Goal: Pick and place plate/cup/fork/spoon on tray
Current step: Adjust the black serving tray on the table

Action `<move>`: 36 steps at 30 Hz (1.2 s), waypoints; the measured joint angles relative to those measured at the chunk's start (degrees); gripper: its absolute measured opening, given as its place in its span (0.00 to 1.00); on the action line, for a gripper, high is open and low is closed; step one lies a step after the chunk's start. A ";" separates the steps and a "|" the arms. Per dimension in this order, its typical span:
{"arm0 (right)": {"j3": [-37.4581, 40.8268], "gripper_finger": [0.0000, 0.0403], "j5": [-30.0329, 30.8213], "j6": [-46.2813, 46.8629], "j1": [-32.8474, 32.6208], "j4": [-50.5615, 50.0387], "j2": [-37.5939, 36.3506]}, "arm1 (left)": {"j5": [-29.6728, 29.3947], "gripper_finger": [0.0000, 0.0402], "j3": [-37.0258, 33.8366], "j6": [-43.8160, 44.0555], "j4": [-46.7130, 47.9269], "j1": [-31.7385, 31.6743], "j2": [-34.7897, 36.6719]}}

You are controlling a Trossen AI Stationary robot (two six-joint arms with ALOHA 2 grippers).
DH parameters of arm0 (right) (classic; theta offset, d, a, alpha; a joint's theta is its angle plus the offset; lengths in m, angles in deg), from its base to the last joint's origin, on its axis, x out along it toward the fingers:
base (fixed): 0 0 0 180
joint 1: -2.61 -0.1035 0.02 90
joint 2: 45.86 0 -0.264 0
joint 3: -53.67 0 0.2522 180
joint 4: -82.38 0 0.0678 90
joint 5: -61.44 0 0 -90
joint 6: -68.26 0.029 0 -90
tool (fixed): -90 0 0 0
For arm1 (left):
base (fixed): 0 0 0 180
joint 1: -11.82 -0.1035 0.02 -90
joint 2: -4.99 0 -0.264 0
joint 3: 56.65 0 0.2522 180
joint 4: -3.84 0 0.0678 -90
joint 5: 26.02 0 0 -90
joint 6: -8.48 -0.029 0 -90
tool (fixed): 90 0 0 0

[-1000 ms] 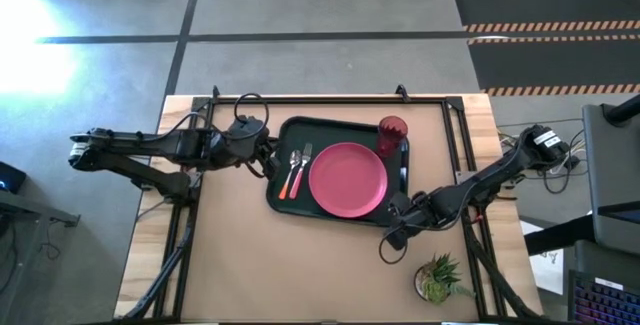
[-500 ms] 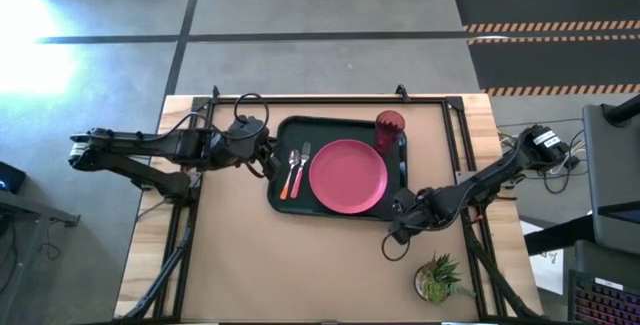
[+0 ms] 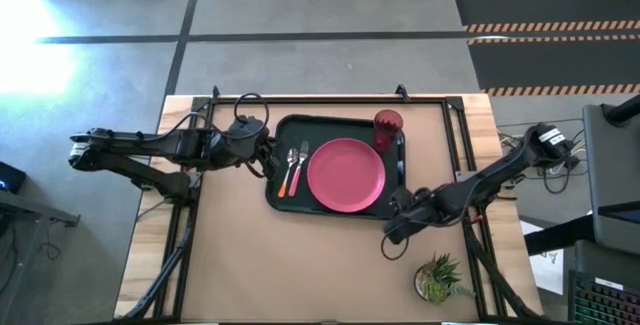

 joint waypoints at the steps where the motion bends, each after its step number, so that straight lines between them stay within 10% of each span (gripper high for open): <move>1: 0.00 0.02 0.14 -0.69 0.00 1.55 -0.72 | 0.00 0.00 0.00 -0.01 0.02 0.00 0.01; 23: 2.25 0.02 4.41 -0.58 0.92 2.70 4.64 | 0.00 0.00 0.00 -0.01 -0.49 0.00 0.01; 36: 2.51 0.02 -3.68 0.56 -1.17 -6.75 3.83 | 0.00 0.00 0.00 -0.05 -1.75 0.00 0.01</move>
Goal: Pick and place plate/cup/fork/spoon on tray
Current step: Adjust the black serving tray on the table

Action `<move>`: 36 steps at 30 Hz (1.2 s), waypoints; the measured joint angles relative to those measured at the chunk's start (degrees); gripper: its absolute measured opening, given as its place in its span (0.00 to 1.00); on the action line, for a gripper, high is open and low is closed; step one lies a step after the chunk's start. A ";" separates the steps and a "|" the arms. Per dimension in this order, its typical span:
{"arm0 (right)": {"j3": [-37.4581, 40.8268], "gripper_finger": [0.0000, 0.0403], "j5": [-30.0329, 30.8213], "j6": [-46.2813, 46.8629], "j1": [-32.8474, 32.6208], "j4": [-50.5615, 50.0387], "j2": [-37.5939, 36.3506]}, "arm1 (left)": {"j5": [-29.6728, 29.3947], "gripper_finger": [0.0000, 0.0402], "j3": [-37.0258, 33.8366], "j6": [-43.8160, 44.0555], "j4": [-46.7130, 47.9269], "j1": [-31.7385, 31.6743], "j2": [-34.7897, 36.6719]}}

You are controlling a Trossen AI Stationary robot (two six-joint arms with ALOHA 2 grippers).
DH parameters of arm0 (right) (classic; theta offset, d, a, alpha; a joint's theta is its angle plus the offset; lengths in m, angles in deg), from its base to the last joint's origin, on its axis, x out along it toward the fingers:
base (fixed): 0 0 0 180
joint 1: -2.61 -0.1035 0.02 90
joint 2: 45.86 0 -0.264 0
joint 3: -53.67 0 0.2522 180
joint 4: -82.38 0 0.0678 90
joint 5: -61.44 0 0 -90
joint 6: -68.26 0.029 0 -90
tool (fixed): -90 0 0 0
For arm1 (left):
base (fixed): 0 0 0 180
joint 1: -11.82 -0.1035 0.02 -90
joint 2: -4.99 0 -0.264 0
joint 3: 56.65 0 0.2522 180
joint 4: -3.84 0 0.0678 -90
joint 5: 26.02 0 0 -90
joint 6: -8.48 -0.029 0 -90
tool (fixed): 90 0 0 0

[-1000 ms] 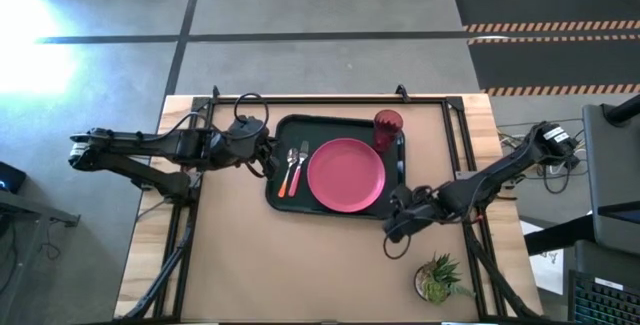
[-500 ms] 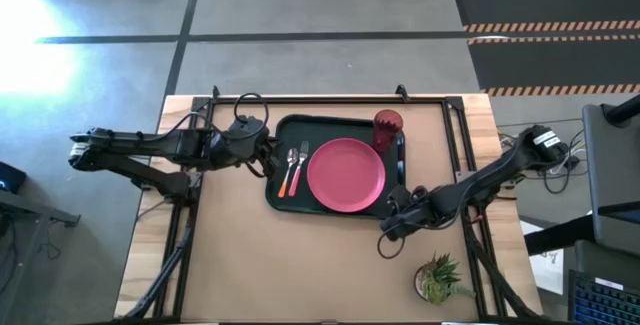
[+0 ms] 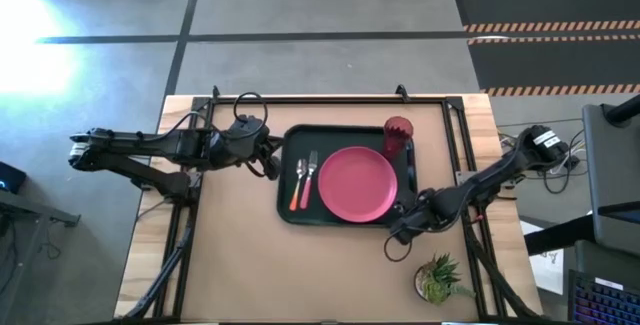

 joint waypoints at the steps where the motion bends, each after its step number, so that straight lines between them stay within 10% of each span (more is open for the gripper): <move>1: 0.03 0.02 -0.53 0.34 -0.51 -1.09 -0.17 | 0.01 0.00 0.00 -0.02 0.04 0.00 -0.01; 10: -0.37 0.02 2.32 2.81 -1.87 -2.60 -2.27 | -0.32 0.00 -0.30 -0.04 0.04 -0.09 0.00; 20: -11.70 0.02 18.88 -7.93 -1.87 -0.91 -11.29 | -0.84 0.00 -12.35 4.47 -1.90 -3.49 -0.50; 28: -23.36 0.02 30.13 -27.54 -1.87 -1.24 -18.48 | 4.23 0.00 -26.05 9.50 -25.07 -3.89 -7.11; 36: -28.79 0.02 30.68 -37.29 -1.84 -1.46 -19.78 | 9.07 0.00 -24.68 10.01 -33.16 -3.89 -19.91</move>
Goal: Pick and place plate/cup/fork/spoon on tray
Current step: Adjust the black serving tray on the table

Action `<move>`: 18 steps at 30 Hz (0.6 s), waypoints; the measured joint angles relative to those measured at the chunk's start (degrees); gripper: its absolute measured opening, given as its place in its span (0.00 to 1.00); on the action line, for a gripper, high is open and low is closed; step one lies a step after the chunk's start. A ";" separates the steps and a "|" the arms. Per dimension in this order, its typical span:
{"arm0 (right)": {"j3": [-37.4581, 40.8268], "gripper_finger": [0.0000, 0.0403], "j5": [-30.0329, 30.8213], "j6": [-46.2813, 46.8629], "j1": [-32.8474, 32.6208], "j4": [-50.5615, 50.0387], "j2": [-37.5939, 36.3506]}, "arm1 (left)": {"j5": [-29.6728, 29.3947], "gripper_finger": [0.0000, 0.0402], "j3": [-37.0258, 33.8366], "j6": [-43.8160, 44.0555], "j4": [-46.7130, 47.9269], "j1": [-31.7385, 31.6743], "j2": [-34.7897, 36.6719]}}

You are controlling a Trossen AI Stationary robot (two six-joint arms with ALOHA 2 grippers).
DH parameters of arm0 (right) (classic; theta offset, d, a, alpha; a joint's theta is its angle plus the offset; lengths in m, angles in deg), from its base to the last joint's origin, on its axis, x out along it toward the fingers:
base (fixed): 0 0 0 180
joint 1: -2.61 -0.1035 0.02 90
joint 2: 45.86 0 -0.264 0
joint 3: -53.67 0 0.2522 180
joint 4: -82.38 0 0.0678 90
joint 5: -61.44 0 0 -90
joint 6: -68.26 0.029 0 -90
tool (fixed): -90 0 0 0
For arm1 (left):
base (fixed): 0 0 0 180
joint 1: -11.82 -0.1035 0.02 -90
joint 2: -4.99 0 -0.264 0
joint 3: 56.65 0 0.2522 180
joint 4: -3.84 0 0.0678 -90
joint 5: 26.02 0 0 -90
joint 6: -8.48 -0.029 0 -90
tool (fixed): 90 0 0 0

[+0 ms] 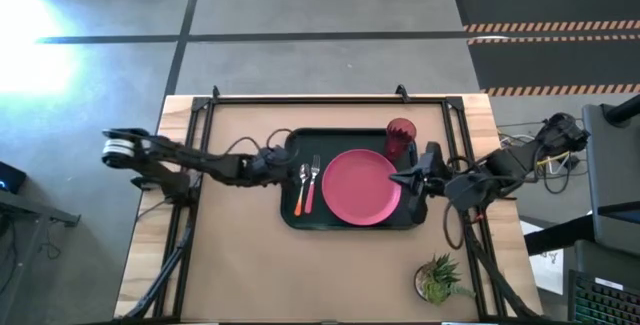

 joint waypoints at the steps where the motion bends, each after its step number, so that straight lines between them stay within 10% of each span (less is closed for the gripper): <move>1: -0.06 0.02 0.00 -0.19 0.00 0.04 0.00 | 0.62 0.00 0.45 0.00 0.45 0.00 -1.38; 18: 2.94 0.02 -0.11 2.11 0.00 0.00 -0.06 | 1.59 0.00 3.64 -0.96 13.26 -0.52 -4.55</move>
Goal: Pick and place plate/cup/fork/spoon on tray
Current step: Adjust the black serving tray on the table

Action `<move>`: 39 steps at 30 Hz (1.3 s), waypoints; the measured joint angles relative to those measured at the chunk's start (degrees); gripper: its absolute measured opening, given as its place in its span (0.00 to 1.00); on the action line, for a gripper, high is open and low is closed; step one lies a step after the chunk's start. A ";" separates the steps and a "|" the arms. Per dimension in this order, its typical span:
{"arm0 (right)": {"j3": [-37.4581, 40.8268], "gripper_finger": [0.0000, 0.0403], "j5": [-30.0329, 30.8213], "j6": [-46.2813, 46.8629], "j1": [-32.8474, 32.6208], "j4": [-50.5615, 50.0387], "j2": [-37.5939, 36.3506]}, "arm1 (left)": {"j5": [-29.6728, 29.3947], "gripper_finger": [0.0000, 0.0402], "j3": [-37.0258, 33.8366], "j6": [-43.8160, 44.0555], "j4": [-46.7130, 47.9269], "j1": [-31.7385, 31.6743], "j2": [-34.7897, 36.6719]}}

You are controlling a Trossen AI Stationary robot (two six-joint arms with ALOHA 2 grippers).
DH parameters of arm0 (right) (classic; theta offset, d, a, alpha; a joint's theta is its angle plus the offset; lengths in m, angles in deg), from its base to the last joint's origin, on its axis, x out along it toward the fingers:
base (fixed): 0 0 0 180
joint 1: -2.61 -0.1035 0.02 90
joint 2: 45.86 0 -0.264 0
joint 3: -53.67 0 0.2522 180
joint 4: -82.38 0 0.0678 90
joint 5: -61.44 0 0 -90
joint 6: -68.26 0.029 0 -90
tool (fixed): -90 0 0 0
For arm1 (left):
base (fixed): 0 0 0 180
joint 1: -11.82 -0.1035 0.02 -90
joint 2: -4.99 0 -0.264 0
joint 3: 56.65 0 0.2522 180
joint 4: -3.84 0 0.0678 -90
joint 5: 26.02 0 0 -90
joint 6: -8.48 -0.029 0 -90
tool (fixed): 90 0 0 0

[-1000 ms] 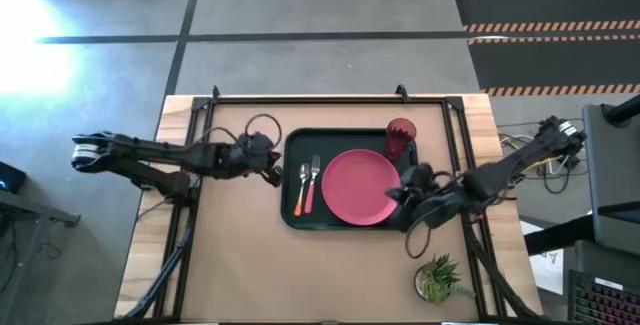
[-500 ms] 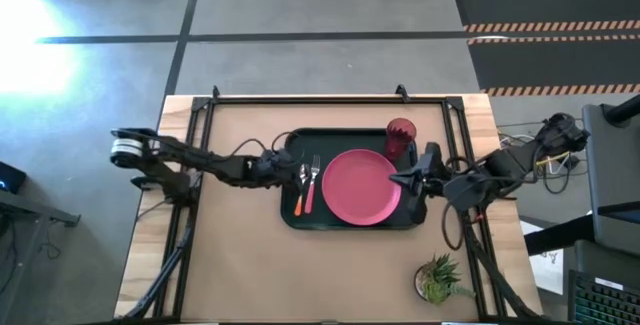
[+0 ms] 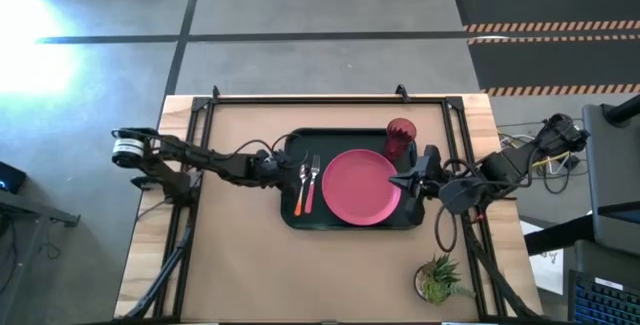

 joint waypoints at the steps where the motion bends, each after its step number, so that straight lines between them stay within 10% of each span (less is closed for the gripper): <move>1: 0.00 0.02 0.00 0.00 0.00 0.00 0.00 | 0.03 0.00 0.01 0.00 0.21 0.00 0.00; 39: 0.00 0.02 0.09 -0.07 0.00 0.14 -0.02 | 5.80 0.00 1.66 4.52 19.14 1.23 0.15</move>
